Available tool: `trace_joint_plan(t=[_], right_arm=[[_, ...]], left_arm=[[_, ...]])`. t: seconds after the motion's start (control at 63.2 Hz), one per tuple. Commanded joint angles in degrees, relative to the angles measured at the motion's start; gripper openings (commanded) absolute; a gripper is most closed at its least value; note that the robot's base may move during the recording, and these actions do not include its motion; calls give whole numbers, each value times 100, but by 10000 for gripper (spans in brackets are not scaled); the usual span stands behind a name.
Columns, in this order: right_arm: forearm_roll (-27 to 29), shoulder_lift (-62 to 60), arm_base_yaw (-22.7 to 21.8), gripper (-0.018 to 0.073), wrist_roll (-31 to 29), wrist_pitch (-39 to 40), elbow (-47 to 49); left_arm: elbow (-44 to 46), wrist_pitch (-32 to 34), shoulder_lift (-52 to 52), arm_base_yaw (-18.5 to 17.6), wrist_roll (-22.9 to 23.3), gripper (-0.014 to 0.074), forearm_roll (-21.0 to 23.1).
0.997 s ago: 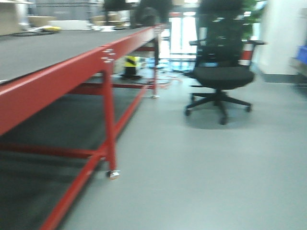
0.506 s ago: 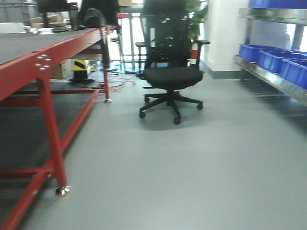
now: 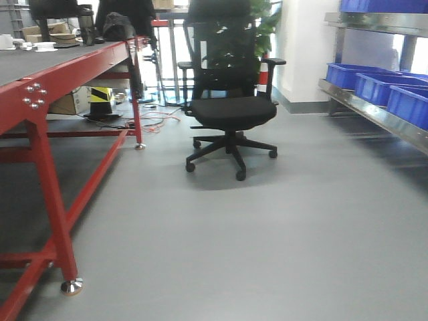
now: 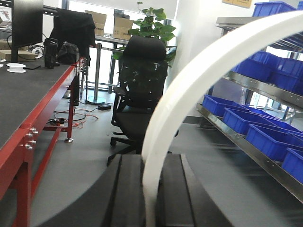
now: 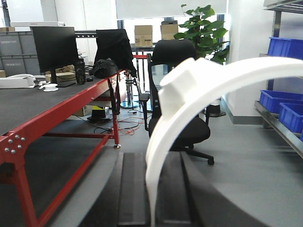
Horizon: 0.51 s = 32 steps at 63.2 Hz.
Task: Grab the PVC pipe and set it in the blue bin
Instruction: 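Drive the base across the floor to the blue bin shelving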
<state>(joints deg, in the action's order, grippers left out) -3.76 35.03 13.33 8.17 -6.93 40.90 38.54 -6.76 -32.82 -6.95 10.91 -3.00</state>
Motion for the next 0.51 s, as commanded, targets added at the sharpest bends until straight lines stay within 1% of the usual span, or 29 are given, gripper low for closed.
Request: trace_joint_plan(t=[0.0,0.491], right_arm=[[-63,-30,-32,-162,-28,104,-4],[-63,-30,-32,-162,-28,104,-4]], left_arm=[[4,179,30,-8,21,-111,-19],[4,177,30,-8,21,-111,-19]])
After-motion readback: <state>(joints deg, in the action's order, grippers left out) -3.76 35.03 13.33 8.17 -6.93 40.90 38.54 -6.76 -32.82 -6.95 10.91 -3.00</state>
